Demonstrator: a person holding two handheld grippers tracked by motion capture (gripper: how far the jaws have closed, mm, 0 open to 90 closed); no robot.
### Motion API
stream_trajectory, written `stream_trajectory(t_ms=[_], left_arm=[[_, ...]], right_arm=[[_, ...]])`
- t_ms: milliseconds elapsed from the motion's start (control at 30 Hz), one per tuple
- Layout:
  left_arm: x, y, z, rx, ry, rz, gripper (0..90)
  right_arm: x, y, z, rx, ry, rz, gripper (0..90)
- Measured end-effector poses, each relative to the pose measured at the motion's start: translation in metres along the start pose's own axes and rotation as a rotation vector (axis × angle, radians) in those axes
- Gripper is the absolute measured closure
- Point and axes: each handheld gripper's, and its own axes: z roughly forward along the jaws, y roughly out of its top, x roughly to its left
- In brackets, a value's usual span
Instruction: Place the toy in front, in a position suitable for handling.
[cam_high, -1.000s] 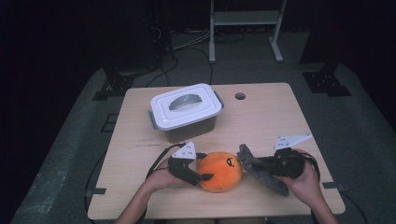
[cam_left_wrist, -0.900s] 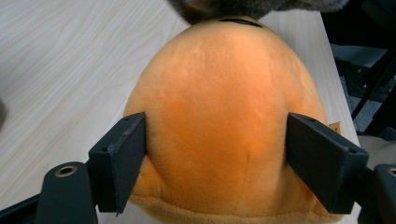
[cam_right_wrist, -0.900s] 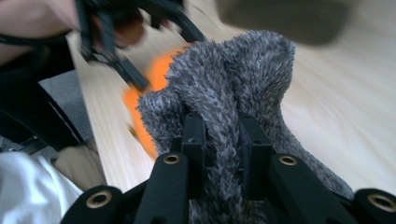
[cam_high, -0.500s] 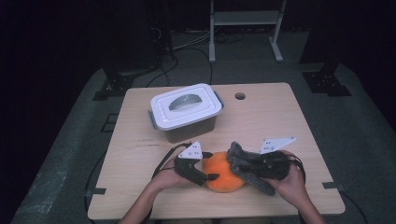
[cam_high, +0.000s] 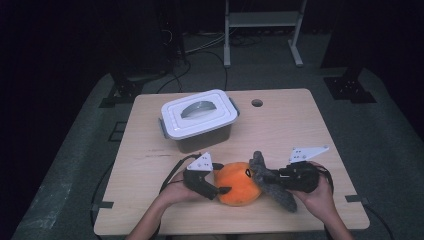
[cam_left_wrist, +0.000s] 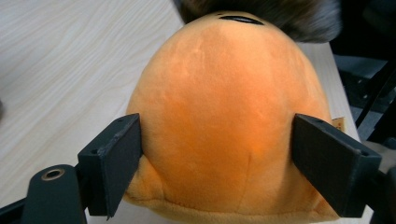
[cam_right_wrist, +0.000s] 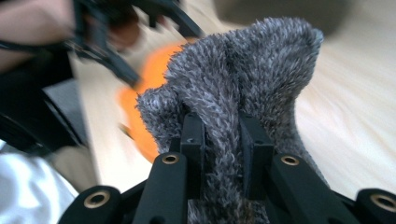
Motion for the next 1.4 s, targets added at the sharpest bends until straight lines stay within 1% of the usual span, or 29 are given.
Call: stream_trajectory(t_ms=[67, 100, 133, 200, 267, 333, 400, 467, 500, 533, 567, 633, 667, 733, 800, 833, 867, 900, 933, 1000, 1033, 1100, 1167, 1200, 1233, 1300, 1367, 1400], left_arm=[[0.002, 0.003, -0.002, -0.004, 0.031, 0.005, 17.0], [0.003, 0.003, -0.003, -0.006, 0.043, 0.002, 17.0], [0.005, 0.004, -0.004, -0.008, 0.050, -0.001, 17.0], [0.006, 0.003, -0.006, -0.022, 0.057, -0.024, 17.1], [0.005, 0.004, -0.006, -0.019, 0.062, -0.027, 17.5], [0.004, 0.004, -0.004, -0.013, 0.061, -0.026, 17.6], [0.003, 0.004, -0.003, -0.011, 0.069, -0.025, 17.6], [0.002, 0.005, -0.003, -0.004, 0.076, -0.003, 17.6], [0.001, 0.006, -0.003, -0.005, 0.078, -0.001, 17.6], [0.001, 0.008, -0.003, 0.000, 0.080, 0.005, 17.6], [0.001, 0.008, -0.002, -0.004, 0.082, 0.004, 17.6], [0.001, 0.009, 0.000, -0.005, 0.090, 0.001, 17.6], [0.001, 0.009, 0.000, -0.008, 0.094, -0.008, 17.6], [0.002, 0.009, 0.000, -0.010, 0.094, -0.022, 17.6], [0.001, 0.010, -0.001, -0.017, 0.100, -0.021, 17.6], [0.000, 0.010, -0.001, -0.018, 0.102, -0.015, 17.6], [0.000, 0.010, -0.003, -0.020, 0.099, 0.006, 17.6], [-0.001, 0.010, -0.004, -0.023, 0.095, 0.018, 17.6], [-0.001, 0.011, -0.005, -0.021, 0.087, 0.022, 17.6], [-0.002, 0.011, -0.006, -0.017, 0.068, 0.032, 17.8], [-0.002, 0.011, -0.006, -0.009, 0.055, 0.037, 20.4], [-0.003, 0.011, -0.004, -0.001, 0.044, 0.040, 21.9], [-0.003, 0.012, -0.001, 0.001, 0.040, 0.037, 21.9], [-0.004, 0.012, 0.001, -0.002, 0.043, 0.031, 21.9], [-0.004, 0.013, 0.002, -0.003, 0.046, 0.029, 21.8], [-0.004, 0.013, 0.003, -0.002, 0.064, 0.018, 21.3], [-0.004, 0.013, 0.003, -0.002, 0.073, 0.005, 21.1], [-0.004, 0.012, 0.002, -0.006, 0.068, -0.003, 21.1]], right_arm=[[0.009, 0.005, 0.004, 0.010, -0.014, -0.046, 73.9], [0.011, 0.006, 0.007, 0.026, -0.021, -0.064, 73.8], [0.011, 0.005, 0.010, 0.046, -0.030, -0.072, 73.8], [0.007, 0.000, 0.015, 0.081, -0.051, -0.082, 73.7], [0.001, -0.005, 0.014, 0.095, -0.061, -0.068, 73.7], [-0.005, -0.008, 0.010, 0.108, -0.090, -0.054, 73.7], [-0.008, -0.010, 0.006, 0.111, -0.104, -0.035, 73.8], [-0.005, -0.007, 0.003, 0.086, -0.099, -0.034, 73.9], [-0.002, -0.004, 0.002, 0.065, -0.088, -0.042, 73.9], [0.003, 0.000, 0.002, 0.043, -0.066, -0.047, 73.9], [0.008, 0.003, 0.003, 0.028, -0.051, -0.062, 73.9], [0.017, 0.009, 0.009, 0.037, -0.050, -0.100, 73.8], [0.020, 0.009, 0.013, 0.056, -0.056, -0.118, 73.7], [0.020, 0.006, 0.020, 0.088, -0.062, -0.134, 73.6], [0.014, 0.002, 0.021, 0.096, -0.061, -0.132, 73.6], [0.011, 0.001, 0.019, 0.097, -0.067, -0.118, 73.6], [0.009, -0.001, 0.016, 0.104, -0.083, -0.113, 73.6], [0.006, -0.003, 0.013, 0.113, -0.103, -0.110, 73.6], [0.003, -0.005, 0.011, 0.120, -0.115, -0.103, 73.6], [-0.001, -0.007, 0.008, 0.120, -0.117, -0.081, 73.6], [-0.001, -0.007, 0.006, 0.115, -0.116, -0.076, 73.6], [0.005, -0.001, 0.005, 0.093, -0.100, -0.081, 73.8], [0.015, 0.007, 0.007, 0.070, -0.072, -0.104, 74.0], [0.021, 0.011, 0.009, 0.069, -0.065, -0.124, 74.0], [0.028, 0.016, 0.014, 0.077, -0.061, -0.157, 74.0], [0.036, 0.018, 0.023, 0.107, -0.061, -0.193, 73.9], [0.039, 0.016, 0.030, 0.137, -0.073, -0.212, 73.9], [0.037, 0.014, 0.032, 0.143, -0.070, -0.211, 73.9]])
